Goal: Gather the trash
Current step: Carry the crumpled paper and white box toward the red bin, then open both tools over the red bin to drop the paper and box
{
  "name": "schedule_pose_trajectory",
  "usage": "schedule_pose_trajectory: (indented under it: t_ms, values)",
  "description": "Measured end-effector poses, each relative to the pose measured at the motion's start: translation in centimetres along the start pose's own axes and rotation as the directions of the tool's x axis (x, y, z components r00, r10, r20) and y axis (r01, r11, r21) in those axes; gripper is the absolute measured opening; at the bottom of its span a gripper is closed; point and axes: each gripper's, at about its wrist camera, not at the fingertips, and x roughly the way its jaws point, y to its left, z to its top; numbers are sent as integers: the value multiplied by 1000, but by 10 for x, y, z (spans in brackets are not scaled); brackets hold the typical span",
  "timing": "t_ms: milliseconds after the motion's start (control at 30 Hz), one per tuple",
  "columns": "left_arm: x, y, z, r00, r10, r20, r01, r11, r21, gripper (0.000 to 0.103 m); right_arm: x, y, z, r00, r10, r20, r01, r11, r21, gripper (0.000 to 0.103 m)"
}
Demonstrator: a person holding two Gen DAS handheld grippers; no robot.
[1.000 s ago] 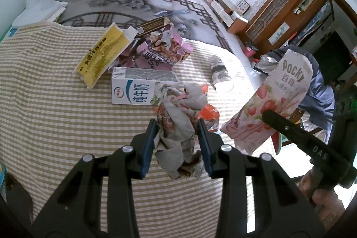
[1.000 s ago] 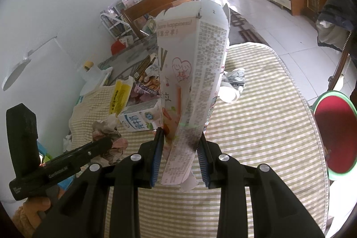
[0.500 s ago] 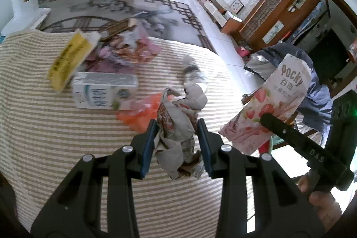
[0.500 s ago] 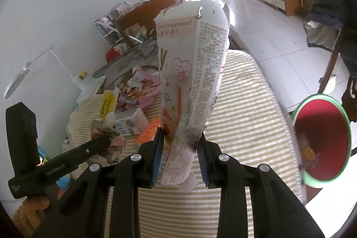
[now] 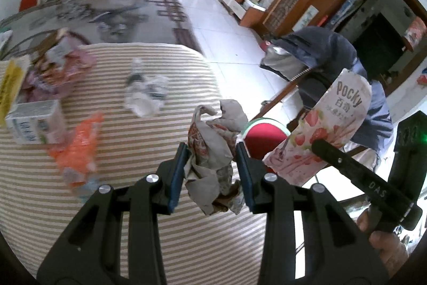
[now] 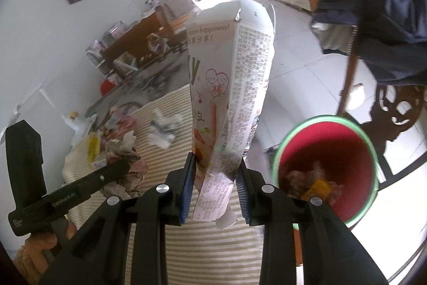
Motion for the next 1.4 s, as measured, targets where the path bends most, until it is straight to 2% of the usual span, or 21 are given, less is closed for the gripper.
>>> schedule_pose_trajectory:
  t_ms: [400,733,1100,1133,1200,1233,1333,1400]
  values:
    - [54,-80,-5,996,-42,-77,48,995,82,36,-30,-94,-9,994,-106,1,105,986,128,29]
    - [87,-119,-9,989,-59,-138,77,989,128,36,-41,-130,-19,989,-145,-21,146,973,178,29]
    - [116,-154,-7,979,-82,-185,118,975,190,37,-41,-145,-25,986,-159,-40,164,965,205,29]
    - [119,-157,-6,979,-82,-186,119,973,196,40,-39,-145,-25,986,-159,-42,164,964,208,29]
    - [121,-159,-5,981,-70,-182,107,973,202,63,-37,-145,-24,987,-156,-46,162,964,211,29]
    - [122,-159,-4,984,-55,-169,90,975,205,82,-35,-145,-23,987,-153,-48,160,964,215,31]
    - [117,-155,-2,988,-54,-142,83,976,202,83,-29,-146,-20,990,-137,-44,143,963,229,32]
    - [114,-150,0,990,-41,-137,69,977,202,84,-26,-146,-18,989,-140,-40,145,962,232,43]
